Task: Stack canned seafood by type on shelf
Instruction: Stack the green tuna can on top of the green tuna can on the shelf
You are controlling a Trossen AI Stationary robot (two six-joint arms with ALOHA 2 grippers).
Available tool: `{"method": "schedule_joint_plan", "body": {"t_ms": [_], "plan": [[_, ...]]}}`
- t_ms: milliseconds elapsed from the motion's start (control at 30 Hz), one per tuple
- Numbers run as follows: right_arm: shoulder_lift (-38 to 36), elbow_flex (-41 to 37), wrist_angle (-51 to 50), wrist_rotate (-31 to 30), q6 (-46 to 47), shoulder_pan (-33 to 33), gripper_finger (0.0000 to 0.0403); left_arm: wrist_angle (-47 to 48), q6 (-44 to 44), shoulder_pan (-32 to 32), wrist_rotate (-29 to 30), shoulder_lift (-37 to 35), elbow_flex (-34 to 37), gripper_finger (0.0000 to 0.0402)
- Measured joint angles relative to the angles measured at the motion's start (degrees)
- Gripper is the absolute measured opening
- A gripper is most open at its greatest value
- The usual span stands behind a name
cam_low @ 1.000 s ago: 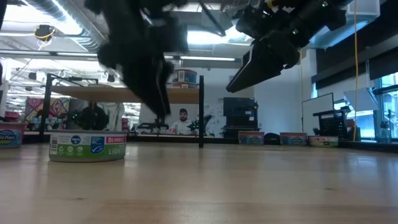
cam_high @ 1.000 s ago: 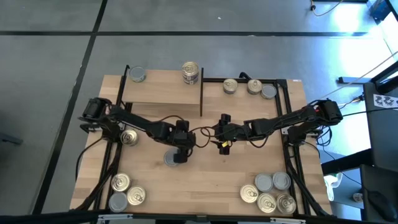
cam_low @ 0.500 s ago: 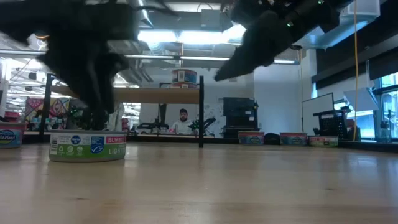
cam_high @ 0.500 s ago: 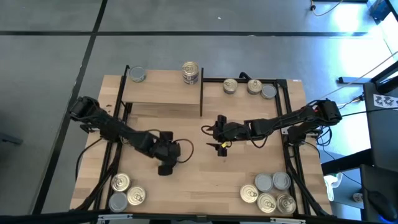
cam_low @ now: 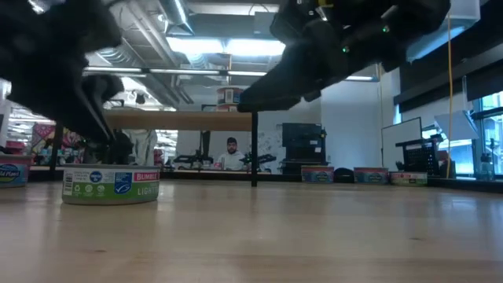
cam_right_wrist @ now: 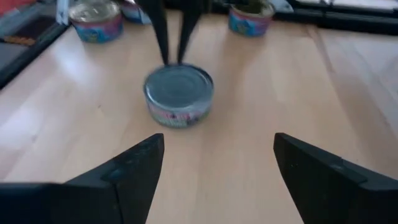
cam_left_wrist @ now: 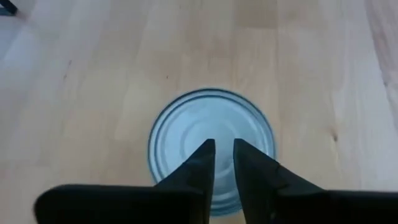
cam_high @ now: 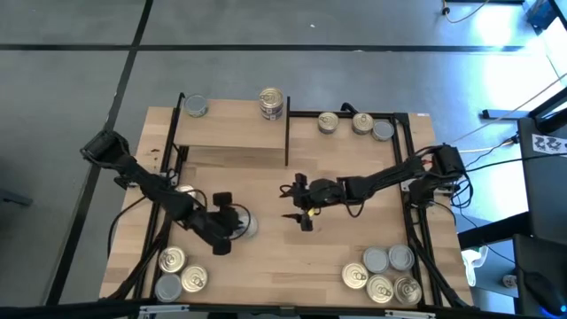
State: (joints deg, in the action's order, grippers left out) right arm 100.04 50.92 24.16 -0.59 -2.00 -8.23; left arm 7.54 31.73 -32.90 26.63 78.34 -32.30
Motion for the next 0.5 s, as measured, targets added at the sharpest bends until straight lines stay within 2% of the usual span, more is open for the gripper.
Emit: {"method": "schedule_joint_plan", "body": {"t_ms": [167,333,500], "plan": [[2.6,0.0,4.6,2.4,-1.4,-0.1,0.0305,-9.9,1.5,0.0,-0.3,0.3,5.9,0.0032],[5.4,0.6,7.6,4.2,-3.8,-0.1,0.0305,-11.0,2.0,0.0,0.2,0.2,8.3,0.0019],[9.0,3.4,7.4,4.2,-10.0,-0.1,0.0305,-16.1,2.2,0.0,3.7,0.3,12.4,0.0009]]}}
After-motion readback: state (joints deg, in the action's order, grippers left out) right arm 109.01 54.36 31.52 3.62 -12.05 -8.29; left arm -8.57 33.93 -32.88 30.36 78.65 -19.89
